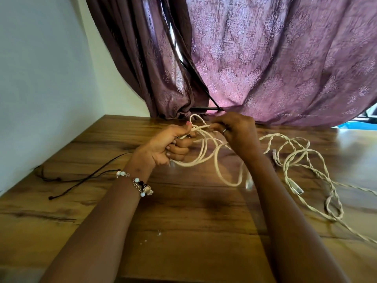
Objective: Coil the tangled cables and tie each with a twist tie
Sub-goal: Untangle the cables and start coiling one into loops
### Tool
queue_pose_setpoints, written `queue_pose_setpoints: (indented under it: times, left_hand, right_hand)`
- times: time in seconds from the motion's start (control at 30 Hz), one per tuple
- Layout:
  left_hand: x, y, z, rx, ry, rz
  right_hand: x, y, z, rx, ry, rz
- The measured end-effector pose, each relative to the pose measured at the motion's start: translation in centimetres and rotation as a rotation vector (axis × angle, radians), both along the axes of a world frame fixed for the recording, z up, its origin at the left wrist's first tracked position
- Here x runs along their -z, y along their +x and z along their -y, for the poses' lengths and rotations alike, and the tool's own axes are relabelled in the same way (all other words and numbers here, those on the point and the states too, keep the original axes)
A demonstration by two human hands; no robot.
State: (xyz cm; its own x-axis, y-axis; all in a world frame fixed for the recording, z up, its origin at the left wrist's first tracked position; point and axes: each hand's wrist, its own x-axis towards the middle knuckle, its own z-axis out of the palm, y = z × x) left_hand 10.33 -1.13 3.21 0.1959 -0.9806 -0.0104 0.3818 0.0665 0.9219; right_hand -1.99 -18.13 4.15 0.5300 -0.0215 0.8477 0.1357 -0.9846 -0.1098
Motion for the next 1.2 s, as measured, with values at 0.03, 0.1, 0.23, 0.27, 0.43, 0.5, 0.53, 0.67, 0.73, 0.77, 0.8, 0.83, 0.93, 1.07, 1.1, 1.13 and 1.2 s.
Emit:
queue_pose_setpoints:
  times: [0.03,0.1,0.23,0.27,0.43,0.5,0.53,0.67,0.73,0.77,0.8,0.83,0.93,1.07,1.1,1.13,1.2]
  left_hand:
    - [-0.2,0.4,-0.4,0.018,-0.034,-0.033]
    - [-0.5,1.6,-1.3,0.137,-0.147,-0.163]
    - [-0.2,4.2,-1.9,0.346,-0.396,-0.446]
    - [0.0,4.6,-1.8,0.299,-0.423,-0.475]
    - [0.3,4.2,-1.6,-0.284,-0.530,-0.545]
    - [-0.1,3.6,-1.1,-0.457,-0.560,-0.541]
    - [-0.3,3.4,-0.9,-0.531,-0.559,-0.511]
    - [-0.6,3.1,-0.4,-0.753,-0.523,-0.374]
    - [-0.5,3.5,-0.6,-0.785,-0.516,-0.384]
    - [-0.4,3.9,-0.8,-0.788,-0.520,-0.405]
    - [-0.3,4.2,-1.1,-0.787,-0.527,-0.427]
    - [-0.1,4.5,-1.3,-0.785,-0.532,-0.446]
    - [0.2,5.0,-1.5,-0.755,-0.546,-0.495]
    - [-0.2,4.5,-1.3,-0.826,-0.515,-0.506]
    - [-0.2,4.4,-1.3,-0.841,-0.501,-0.508]
    - [-0.3,4.3,-1.3,-0.848,-0.488,-0.512]
    - [-0.3,4.3,-1.1,-0.833,-0.478,-0.550]
  right_hand:
    - [0.1,-0.2,0.6,0.015,0.027,0.000]
    - [0.6,-0.5,2.2,0.060,0.075,-0.023]
    - [2.2,-0.8,3.6,0.139,0.129,-0.101]
    - [2.5,-0.8,3.5,0.151,0.087,-0.114]
    - [2.5,0.1,1.9,0.279,-0.093,-0.258]
    - [2.1,0.8,0.4,0.361,-0.346,-0.455]
    - [2.1,1.2,-0.6,0.383,-0.459,-0.584]
    - [2.0,1.9,-3.6,0.148,-0.263,-0.771]
    - [2.2,1.9,-4.2,-0.082,0.055,-0.694]
    - [2.1,1.8,-4.3,-0.170,0.162,-0.661]
    - [2.0,1.6,-3.9,-0.227,0.220,-0.661]
    - [1.8,1.4,-3.6,-0.248,0.200,-0.707]
    - [1.4,0.5,-3.4,-0.330,0.193,-0.911]
    - [0.5,-0.5,-3.2,-0.565,0.537,-0.778]
    - [0.3,-0.5,-2.8,-0.593,0.562,-0.686]
    - [0.0,-0.5,-2.6,-0.617,0.560,-0.605]
    - [-0.1,-0.4,-2.4,-0.657,0.580,-0.504]
